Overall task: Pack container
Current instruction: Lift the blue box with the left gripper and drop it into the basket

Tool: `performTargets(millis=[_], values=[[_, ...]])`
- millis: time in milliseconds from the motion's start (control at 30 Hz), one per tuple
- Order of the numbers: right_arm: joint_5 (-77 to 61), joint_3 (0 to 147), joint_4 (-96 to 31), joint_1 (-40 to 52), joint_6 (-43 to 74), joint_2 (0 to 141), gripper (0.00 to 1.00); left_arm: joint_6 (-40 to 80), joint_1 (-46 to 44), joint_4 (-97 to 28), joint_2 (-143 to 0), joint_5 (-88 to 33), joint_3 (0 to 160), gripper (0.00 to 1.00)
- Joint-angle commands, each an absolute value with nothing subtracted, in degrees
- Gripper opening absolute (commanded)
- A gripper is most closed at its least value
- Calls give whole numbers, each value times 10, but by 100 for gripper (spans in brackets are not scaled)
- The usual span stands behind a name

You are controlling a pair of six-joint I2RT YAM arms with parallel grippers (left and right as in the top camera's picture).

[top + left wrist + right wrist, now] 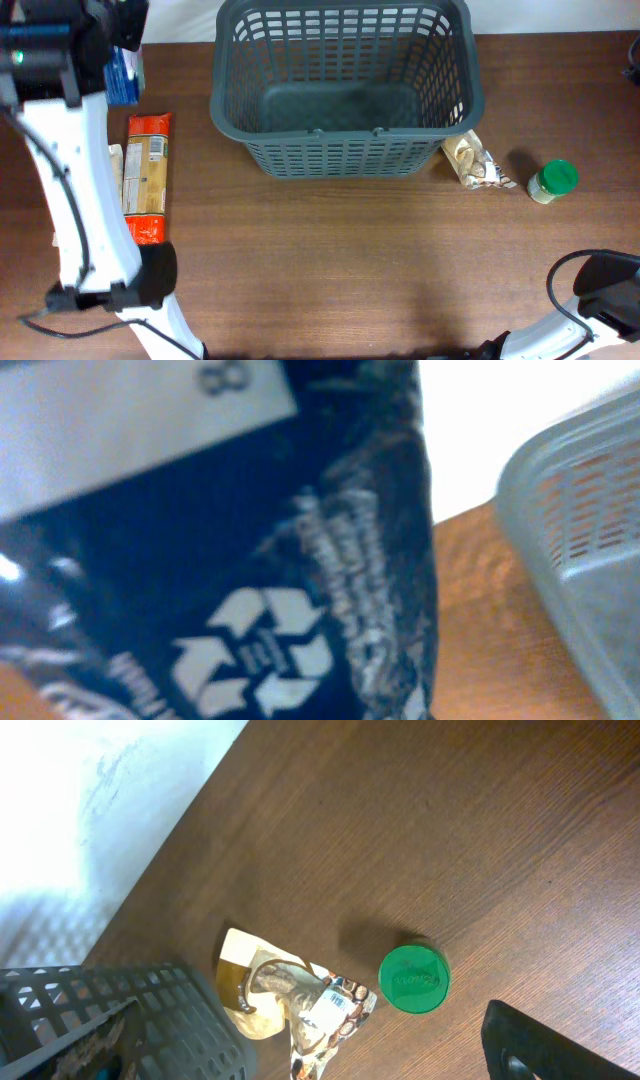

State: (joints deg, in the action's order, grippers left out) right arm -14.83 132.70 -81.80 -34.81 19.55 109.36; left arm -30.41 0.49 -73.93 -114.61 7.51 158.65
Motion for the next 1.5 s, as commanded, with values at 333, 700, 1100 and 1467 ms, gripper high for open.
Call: performTargets(millis=[333,700,1100,1467], values=[[-143,1333,-816,-349,200,1091,99,-822,-186,-715,-1210,-108,1603,2],[-143,1333,-816,-349,200,1091,99,-820,-216,-632,-1415,-108,1603,2],[-143,1333,-816,-349,200,1091,99,-653,-253,-585,-1453,-105,1602,61],[-143,1333,-816,-349,200,1091,99,-118,-135,-763,-1173,180,1610,78]])
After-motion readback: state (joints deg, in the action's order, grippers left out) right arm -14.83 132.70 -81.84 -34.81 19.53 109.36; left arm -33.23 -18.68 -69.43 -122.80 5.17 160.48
